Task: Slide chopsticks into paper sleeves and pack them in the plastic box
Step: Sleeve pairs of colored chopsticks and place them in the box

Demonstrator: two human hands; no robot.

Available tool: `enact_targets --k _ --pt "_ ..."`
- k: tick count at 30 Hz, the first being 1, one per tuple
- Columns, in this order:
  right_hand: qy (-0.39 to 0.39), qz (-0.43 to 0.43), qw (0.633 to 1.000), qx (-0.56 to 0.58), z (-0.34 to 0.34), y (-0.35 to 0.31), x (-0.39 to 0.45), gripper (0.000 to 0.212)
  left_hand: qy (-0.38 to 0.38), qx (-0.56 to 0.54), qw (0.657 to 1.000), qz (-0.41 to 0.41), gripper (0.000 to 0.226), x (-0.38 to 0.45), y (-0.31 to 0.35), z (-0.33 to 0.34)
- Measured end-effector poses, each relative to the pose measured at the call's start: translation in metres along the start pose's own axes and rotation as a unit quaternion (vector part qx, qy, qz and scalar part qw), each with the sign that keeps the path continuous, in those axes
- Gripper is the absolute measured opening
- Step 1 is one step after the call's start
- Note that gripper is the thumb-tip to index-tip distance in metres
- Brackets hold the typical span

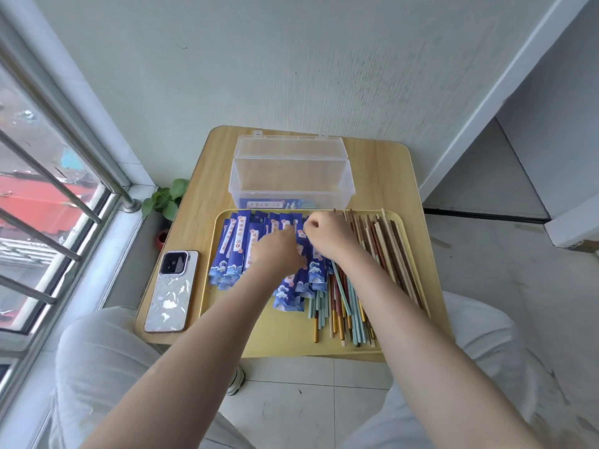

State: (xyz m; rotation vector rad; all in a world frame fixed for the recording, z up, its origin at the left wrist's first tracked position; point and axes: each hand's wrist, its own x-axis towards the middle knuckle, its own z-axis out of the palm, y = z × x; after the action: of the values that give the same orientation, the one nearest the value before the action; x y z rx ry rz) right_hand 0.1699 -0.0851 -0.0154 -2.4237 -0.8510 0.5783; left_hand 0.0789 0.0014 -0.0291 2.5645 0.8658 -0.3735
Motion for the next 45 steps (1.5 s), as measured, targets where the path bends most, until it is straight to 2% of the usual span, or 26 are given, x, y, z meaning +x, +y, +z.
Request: enact_targets --k 3,9,13,14,15,17,18,20,22,23,24,25,26,27,28,29,30,32,34,38,40,42,45 --pt "-0.001 0.023 0.998 0.051 0.008 0.013 -0.02 0.029 0.037 -0.02 0.999 -0.005 0.036 -0.007 0.004 0.006" --pt "0.038 0.039 0.991 0.125 0.004 0.029 -0.043 0.031 0.131 -0.071 0.989 -0.016 0.008 -0.014 0.001 0.005" --pt "0.045 0.031 0.989 0.138 -0.003 0.024 -0.049 0.03 0.203 -0.235 0.949 -0.06 0.018 -0.02 -0.007 -0.008" --pt "0.044 0.029 0.988 0.145 -0.005 0.022 -0.051 0.029 0.199 -0.326 0.921 -0.073 0.013 -0.021 -0.009 -0.013" --pt "0.037 0.025 0.987 0.155 -0.008 0.019 -0.053 0.028 0.174 -0.449 0.871 -0.093 0.006 -0.023 -0.012 -0.019" --pt "-0.011 0.013 0.983 0.184 -0.014 0.013 -0.057 0.024 0.088 -0.668 0.729 -0.121 0.008 -0.029 -0.016 -0.029" --pt "-0.048 0.01 0.977 0.207 -0.016 0.011 -0.059 0.02 0.059 -0.728 0.672 -0.12 0.007 -0.031 -0.019 -0.033" --pt "-0.098 0.013 0.956 0.278 -0.017 0.01 -0.062 0.015 0.04 -0.791 0.599 -0.117 0.006 -0.03 -0.022 -0.034" --pt "-0.068 0.027 0.935 0.347 -0.016 0.011 -0.063 0.017 0.044 -0.811 0.569 -0.13 0.016 -0.03 -0.022 -0.031" --pt "-0.03 0.04 0.93 0.365 -0.016 0.013 -0.063 0.018 0.054 -0.799 0.582 -0.144 0.022 -0.032 -0.019 -0.03" --pt "0.011 0.051 0.927 0.371 -0.018 0.015 -0.063 0.018 0.074 -0.764 0.62 -0.164 0.031 -0.033 -0.016 -0.029" --pt "0.046 0.059 0.927 0.367 -0.02 0.017 -0.062 0.016 0.107 -0.699 0.683 -0.181 0.044 -0.034 -0.014 -0.027" --pt "0.068 0.064 0.927 0.362 -0.023 0.02 -0.062 0.015 0.155 -0.601 0.764 -0.177 0.057 -0.036 -0.012 -0.024" --pt "0.075 0.066 0.928 0.358 -0.026 0.023 -0.062 0.013 0.211 -0.486 0.838 -0.133 0.068 -0.039 -0.01 -0.022" --pt "0.067 0.067 0.929 0.357 -0.029 0.026 -0.062 0.012 0.258 -0.373 0.89 -0.048 0.074 -0.041 -0.01 -0.021" --pt "0.051 0.068 0.93 0.357 -0.031 0.029 -0.062 0.012 0.275 -0.276 0.92 0.052 0.073 -0.041 -0.007 -0.019" --pt "0.032 0.066 0.931 0.359 -0.032 0.03 -0.062 0.011 0.256 -0.208 0.935 0.134 0.068 -0.04 -0.004 -0.019" --pt "0.0 0.061 0.926 0.374 -0.032 0.029 -0.062 0.013 0.16 -0.144 0.956 0.197 0.057 -0.041 0.007 -0.019" --pt "-0.015 0.062 0.921 0.384 -0.031 0.027 -0.063 0.015 0.116 -0.128 0.966 0.193 0.048 -0.044 0.018 -0.015" --pt "0.0 0.079 0.933 0.351 -0.029 0.034 -0.067 0.027 0.14 -0.14 0.968 0.154 0.012 -0.045 0.021 -0.006" --pt "0.016 0.097 0.969 0.226 -0.026 0.043 -0.069 0.035 0.13 -0.123 0.975 0.133 0.013 -0.044 0.016 -0.001" --pt "-0.01 0.102 0.994 0.044 -0.022 0.051 -0.069 0.039 0.127 -0.117 0.978 0.116 0.015 -0.045 0.013 0.003" --pt "-0.07 0.119 0.982 -0.132 -0.013 0.049 -0.071 0.041 0.128 -0.121 0.979 0.1 0.017 -0.048 0.013 0.008"
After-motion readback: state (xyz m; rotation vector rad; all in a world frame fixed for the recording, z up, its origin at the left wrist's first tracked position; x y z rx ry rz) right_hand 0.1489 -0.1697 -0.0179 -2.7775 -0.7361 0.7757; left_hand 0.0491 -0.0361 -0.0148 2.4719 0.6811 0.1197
